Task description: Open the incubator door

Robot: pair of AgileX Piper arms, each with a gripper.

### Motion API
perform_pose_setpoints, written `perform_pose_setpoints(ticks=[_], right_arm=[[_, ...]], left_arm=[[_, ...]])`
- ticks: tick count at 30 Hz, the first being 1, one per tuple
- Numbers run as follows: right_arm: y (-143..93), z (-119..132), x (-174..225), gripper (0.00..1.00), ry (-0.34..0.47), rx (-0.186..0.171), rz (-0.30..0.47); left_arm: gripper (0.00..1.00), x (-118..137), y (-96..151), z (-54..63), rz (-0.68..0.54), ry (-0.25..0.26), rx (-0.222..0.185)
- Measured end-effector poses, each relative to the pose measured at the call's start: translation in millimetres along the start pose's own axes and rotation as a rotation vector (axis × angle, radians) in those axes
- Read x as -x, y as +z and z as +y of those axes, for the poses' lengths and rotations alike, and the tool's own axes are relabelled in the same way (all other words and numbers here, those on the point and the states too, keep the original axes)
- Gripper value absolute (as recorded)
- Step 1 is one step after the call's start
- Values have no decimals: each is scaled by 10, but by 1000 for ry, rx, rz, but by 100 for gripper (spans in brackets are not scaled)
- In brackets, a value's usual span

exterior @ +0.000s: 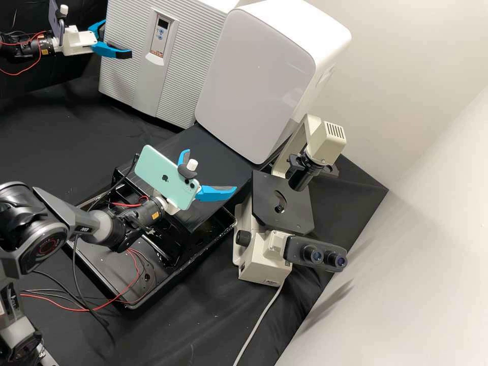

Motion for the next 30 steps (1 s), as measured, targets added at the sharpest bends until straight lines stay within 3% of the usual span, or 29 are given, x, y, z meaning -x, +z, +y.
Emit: perform_pose_setpoints(ticks=[11,17,18,30], right_arm=[[0,0,0,100,0,0,0],[0,0,0,100,0,0,0],[0,0,0,100,0,0,0],[0,0,0,100,0,0,0]], left_arm=[[100,109,225,7,13,-17,45],[100,151,283,35,17,-22,32],[0,157,291,39,17,-23,33],[0,210,366,57,13,-30,-1]])
